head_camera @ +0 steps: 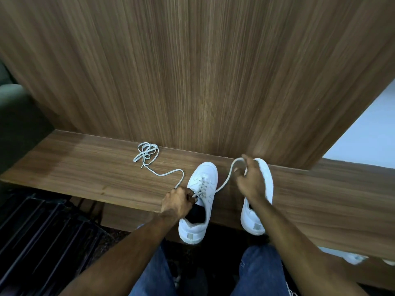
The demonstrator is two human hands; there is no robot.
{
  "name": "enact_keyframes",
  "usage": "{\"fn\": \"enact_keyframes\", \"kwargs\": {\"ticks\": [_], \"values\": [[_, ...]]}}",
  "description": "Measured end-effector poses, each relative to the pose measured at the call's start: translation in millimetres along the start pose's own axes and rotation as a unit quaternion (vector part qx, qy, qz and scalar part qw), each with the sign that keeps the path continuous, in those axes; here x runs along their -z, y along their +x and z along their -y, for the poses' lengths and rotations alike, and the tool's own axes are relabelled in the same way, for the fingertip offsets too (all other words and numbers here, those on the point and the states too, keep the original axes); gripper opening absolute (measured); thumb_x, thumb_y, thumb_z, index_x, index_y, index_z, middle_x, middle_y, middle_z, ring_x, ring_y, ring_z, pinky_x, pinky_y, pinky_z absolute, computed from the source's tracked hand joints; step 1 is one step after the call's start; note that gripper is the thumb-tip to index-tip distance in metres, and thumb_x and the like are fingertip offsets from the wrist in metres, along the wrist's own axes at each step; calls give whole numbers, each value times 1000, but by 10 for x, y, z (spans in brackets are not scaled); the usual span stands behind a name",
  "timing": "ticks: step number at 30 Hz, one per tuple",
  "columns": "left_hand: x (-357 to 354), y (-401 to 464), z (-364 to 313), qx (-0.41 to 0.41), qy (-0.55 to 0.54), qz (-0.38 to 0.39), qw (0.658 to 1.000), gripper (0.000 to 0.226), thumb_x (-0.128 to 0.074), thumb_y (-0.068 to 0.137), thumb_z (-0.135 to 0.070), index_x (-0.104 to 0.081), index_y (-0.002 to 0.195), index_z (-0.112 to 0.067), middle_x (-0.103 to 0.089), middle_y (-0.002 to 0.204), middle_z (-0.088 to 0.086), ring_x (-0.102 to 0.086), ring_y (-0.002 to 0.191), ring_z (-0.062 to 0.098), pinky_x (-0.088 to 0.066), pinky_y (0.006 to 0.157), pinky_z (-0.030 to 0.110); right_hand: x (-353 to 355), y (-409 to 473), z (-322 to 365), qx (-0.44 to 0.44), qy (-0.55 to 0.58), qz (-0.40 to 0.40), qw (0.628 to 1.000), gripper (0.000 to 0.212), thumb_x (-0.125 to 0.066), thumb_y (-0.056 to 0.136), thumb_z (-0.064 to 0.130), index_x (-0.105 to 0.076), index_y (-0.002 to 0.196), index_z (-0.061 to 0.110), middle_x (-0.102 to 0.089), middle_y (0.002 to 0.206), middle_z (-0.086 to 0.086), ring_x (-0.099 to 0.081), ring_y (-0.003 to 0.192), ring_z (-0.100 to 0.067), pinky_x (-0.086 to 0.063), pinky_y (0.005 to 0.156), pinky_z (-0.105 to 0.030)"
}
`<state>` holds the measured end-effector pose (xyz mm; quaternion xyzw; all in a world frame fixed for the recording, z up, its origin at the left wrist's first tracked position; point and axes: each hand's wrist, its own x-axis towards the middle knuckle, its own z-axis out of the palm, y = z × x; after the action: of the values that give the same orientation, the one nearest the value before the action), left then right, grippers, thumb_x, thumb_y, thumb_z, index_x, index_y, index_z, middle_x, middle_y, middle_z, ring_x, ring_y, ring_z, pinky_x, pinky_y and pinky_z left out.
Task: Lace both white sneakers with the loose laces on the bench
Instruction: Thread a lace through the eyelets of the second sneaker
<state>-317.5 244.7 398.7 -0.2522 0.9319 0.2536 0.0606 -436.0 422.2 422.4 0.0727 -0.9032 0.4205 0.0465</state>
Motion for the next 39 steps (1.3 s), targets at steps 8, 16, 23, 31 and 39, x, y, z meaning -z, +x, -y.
{"fn": "enact_keyframes", "kwargs": {"ticks": [8, 16, 23, 31, 39], "values": [[-9, 18, 18, 1, -3, 8, 1000, 27, -64, 85, -44, -69, 109, -34, -69, 112, 9, -62, 108, 31, -48, 87, 33, -550, -575, -146, 146, -194, 236, 941, 29, -53, 90, 26, -65, 116, 22, -58, 124, -1, -42, 131, -23, -38, 100, -31], [-5, 84, 56, 7, -26, 18, 999, 21, -64, 85, -44, -70, 103, -36, -71, 106, 4, -63, 104, 28, -48, 82, 30, -258, -301, -60, 44, -138, 124, 982, 15, -51, 88, 19, -66, 87, 19, -70, 92, -4, -63, 91, -28, -49, 72, -33], [-39, 211, 75, -5, -97, 72, 993, 12, -71, 80, -38, -65, 78, -28, -69, 85, -3, -64, 87, 18, -48, 74, 25, -165, -331, -199, 80, -212, 181, 957, 28, -54, 89, 18, -63, 116, 22, -69, 112, -4, -63, 105, -27, -48, 83, -32], [47, 310, 174, -35, -169, 134, 976, 25, -59, 87, 1, -60, 69, -16, -63, 61, -5, -61, 54, 14, -53, 58, 30, -482, -595, -106, 141, -221, 246, 933, 28, -45, 92, 26, -64, 112, 25, -68, 111, -5, -62, 104, -31, -49, 83, -37], [215, 207, 31, -41, 235, 11, 971, 38, -49, 94, -34, -52, 128, -17, -54, 134, 8, -53, 123, 28, -41, 98, 36, -305, -515, -34, 122, -331, 226, 908, 27, -47, 92, 34, -64, 112, 26, -67, 111, -6, -61, 106, -34, -49, 84, -36]]}}
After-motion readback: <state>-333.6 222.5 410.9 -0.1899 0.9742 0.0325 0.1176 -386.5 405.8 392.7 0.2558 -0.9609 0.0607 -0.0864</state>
